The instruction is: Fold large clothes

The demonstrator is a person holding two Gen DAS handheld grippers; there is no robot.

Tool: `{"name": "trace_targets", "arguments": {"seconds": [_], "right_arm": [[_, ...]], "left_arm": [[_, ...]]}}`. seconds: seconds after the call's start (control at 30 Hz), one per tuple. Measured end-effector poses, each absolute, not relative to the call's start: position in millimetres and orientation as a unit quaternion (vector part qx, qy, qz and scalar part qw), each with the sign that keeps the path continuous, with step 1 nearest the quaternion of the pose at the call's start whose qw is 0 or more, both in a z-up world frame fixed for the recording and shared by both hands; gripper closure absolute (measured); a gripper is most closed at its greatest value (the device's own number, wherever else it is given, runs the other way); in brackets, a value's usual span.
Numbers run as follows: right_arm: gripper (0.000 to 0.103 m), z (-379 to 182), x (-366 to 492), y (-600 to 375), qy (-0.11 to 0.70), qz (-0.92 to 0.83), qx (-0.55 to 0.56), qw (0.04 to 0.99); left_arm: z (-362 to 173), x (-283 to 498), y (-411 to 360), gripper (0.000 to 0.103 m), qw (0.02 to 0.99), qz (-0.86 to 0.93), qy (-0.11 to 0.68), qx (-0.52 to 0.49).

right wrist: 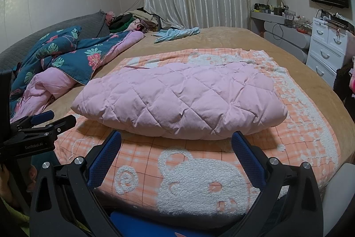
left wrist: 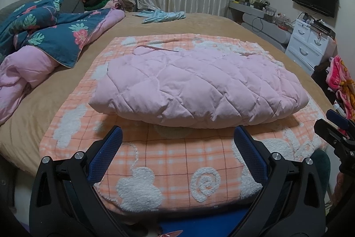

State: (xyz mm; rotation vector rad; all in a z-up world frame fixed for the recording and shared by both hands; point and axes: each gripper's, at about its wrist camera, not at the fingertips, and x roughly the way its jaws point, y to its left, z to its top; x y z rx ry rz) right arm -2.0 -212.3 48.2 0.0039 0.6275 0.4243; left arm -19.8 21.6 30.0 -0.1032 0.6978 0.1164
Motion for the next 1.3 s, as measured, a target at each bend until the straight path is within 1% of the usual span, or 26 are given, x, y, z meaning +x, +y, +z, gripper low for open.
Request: {"name": "trace_targets", "arguments": {"seconds": [0.9,1.3], "right_arm": [[0.004,46.3,-3.4,-214.1,0.308,0.202,0.002,0.930],[0.004,37.2,-1.6,-232.0,0.309,0.163,0.003,0.937]], "left_arm": [[31.4,-21.5,18.7,0.009,0.939,0.049,0.338,-0.048],[18.9,-22.1,29.9,0.009,0.936,0.061,0.343,-0.049]]}}
